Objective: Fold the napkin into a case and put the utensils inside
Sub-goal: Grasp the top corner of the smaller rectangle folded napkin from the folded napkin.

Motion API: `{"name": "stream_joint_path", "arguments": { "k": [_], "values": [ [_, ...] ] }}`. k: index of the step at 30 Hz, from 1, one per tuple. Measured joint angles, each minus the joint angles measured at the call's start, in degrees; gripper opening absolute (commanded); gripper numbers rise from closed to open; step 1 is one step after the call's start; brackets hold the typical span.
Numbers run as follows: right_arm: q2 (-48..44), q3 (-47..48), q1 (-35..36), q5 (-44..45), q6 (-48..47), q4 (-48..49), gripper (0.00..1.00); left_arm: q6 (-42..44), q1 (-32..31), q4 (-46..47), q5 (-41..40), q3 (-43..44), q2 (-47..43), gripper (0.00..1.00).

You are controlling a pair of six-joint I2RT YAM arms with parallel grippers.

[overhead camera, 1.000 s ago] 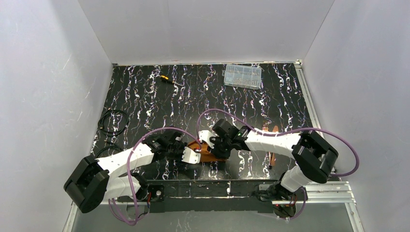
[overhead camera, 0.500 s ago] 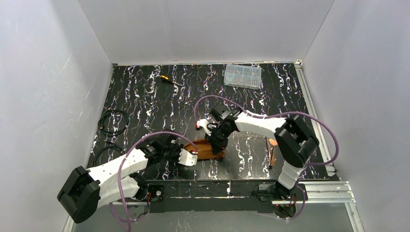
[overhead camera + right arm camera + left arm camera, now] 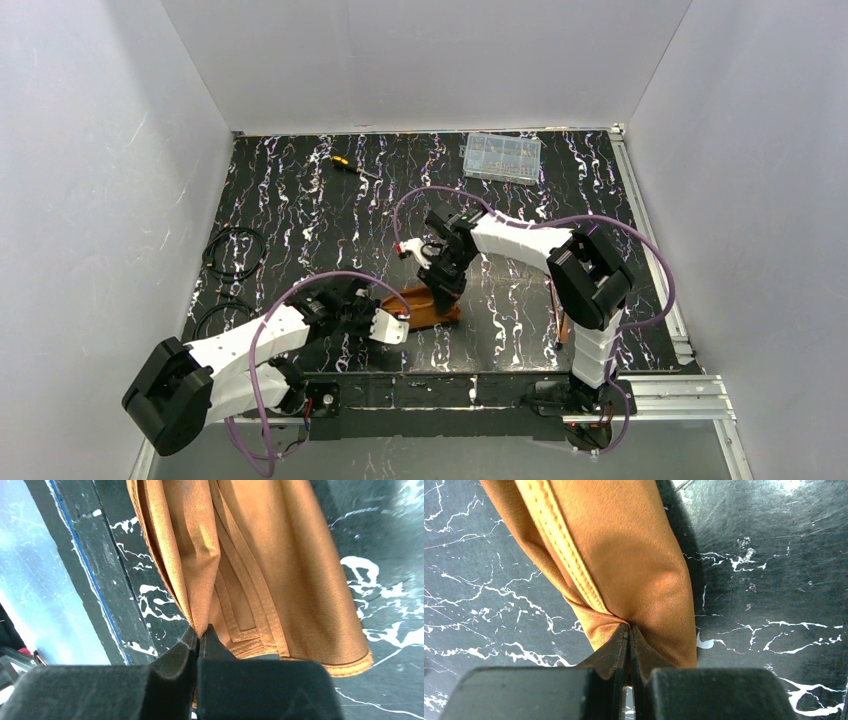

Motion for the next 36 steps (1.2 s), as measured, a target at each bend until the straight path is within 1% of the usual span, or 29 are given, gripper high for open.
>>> {"name": "stream_joint_path", "arguments": {
  "k": [4,10,17,21,22,23,24,25,27,28,29,30,32,34,35,36],
  "values": [
    [1.05,4.87,-0.33,-0.52,-1.29,-3.04,0.01,0.42,0.00,-0.07,0.26,0.31,0.46,0.00],
    [7.15,11.47,-0.59,-1.53,-3.93,-6.88,0.01,1.81,0.00,-0.39,0.66,0.35,0.52,0.00],
    [14.78,12.74,-1.40,-2.82,-4.63,-8.94,0.01,3.17,0.00,-0.90,1.11,0.35,0.24,0.00],
    [15.19,13.42,-3.21,-3.13,-4.11,-9.60,0.01,3.93,0.00,-1.33,1.62,0.35,-0.24,0.00],
    [15.37,13.68,-3.74,-3.10,-4.04,-9.66,0.01,4.02,0.00,-1.42,1.73,0.35,-0.44,0.05],
    [15.56,13.92,-4.11,-3.19,-3.98,-9.68,0.01,4.09,0.00,-1.53,1.77,0.42,-0.57,0.13],
    [15.67,13.99,-4.31,-3.43,-3.96,-9.70,0.01,4.13,0.00,-1.77,1.79,0.59,-0.68,0.24],
    [15.76,13.99,-4.61,-3.61,-3.93,-9.75,0.01,4.07,0.00,-2.19,1.79,0.92,-0.81,0.31],
    [15.80,13.99,-4.85,-3.89,-3.96,-9.81,0.01,3.85,0.00,-2.84,1.86,1.64,-1.31,0.39],
    [15.80,13.99,-4.85,-3.96,-3.98,-9.79,0.01,3.43,0.00,-3.39,1.84,2.12,-1.86,0.45],
    [15.82,13.99,-4.83,-4.07,-3.98,-9.81,0.01,3.21,0.02,-4.20,1.90,2.73,-2.75,0.57],
    [15.89,13.99,-4.83,-4.20,-3.98,-9.81,0.01,2.99,0.00,-4.94,2.03,3.32,-3.98,0.64],
    [16.02,13.99,-4.83,-4.55,-4.00,-9.81,0.01,2.36,0.00,-6.51,2.62,4.59,-6.82,0.70],
    [16.24,13.99,-4.81,-5.11,-4.00,-9.84,0.01,1.51,0.02,-8.31,4.17,6.34,-10.49,0.72],
    [16.33,13.99,-4.83,-5.40,-4.00,-9.86,0.01,1.14,0.02,-8.87,4.90,7.04,-11.45,0.76],
    [16.37,13.99,-4.83,-5.53,-4.00,-9.84,0.01,0.57,0.00,-9.44,5.84,8.09,-12.28,0.84]
  ]
}}
